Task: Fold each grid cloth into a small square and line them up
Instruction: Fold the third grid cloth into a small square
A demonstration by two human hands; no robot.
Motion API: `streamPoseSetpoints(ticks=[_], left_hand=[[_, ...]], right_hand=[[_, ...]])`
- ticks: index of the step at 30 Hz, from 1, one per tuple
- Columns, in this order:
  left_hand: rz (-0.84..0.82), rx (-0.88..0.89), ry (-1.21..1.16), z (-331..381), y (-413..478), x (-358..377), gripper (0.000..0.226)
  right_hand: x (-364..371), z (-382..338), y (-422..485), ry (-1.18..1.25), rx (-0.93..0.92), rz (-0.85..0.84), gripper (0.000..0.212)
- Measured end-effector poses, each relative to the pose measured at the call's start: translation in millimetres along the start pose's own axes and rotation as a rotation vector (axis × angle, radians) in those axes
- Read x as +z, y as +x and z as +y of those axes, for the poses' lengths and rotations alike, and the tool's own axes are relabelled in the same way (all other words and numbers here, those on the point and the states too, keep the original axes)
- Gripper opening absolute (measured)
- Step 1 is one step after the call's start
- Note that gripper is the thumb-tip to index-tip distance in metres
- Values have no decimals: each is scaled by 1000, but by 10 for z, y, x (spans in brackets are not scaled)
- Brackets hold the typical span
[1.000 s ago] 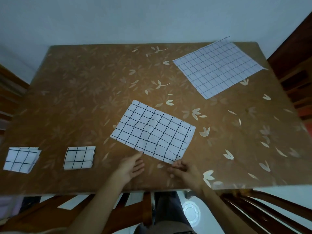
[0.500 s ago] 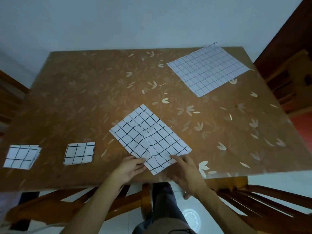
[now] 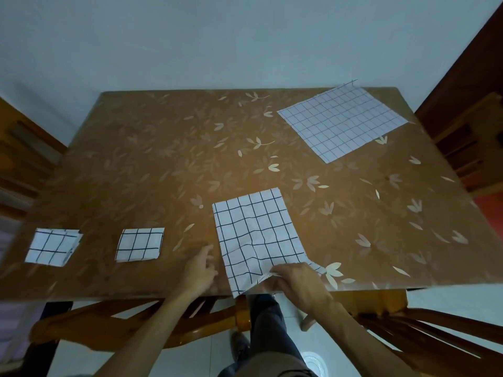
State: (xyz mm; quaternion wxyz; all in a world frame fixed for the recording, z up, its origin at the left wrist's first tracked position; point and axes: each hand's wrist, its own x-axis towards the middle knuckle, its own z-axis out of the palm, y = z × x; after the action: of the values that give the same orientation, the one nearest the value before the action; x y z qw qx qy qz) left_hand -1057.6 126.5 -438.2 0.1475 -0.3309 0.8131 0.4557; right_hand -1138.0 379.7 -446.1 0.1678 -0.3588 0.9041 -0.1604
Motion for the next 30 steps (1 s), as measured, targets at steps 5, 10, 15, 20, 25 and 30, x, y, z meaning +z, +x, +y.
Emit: streamPoseSetpoints(ticks=[5, 10, 15, 20, 25, 30], left_hand=[[-24, 420, 445, -236, -28, 12, 83], [2, 484, 322, -234, 42, 140, 54], [-35, 352, 148, -261, 140, 109, 48], [-41, 126, -57, -232, 203, 59, 13], [-46, 29, -84, -323, 358, 15, 40], [-52, 19, -131, -286, 443, -28, 44]], right_hand=[[-160, -51, 26, 18, -34, 27, 34], [-310, -121, 94, 16, -111, 35, 31], [-400, 11, 116, 110, 25, 16, 34], [-526, 296, 57, 451, 299, 110, 65], [-512, 469, 87, 852, 411, 72, 93], [-476, 482, 290, 753, 372, -87, 60]])
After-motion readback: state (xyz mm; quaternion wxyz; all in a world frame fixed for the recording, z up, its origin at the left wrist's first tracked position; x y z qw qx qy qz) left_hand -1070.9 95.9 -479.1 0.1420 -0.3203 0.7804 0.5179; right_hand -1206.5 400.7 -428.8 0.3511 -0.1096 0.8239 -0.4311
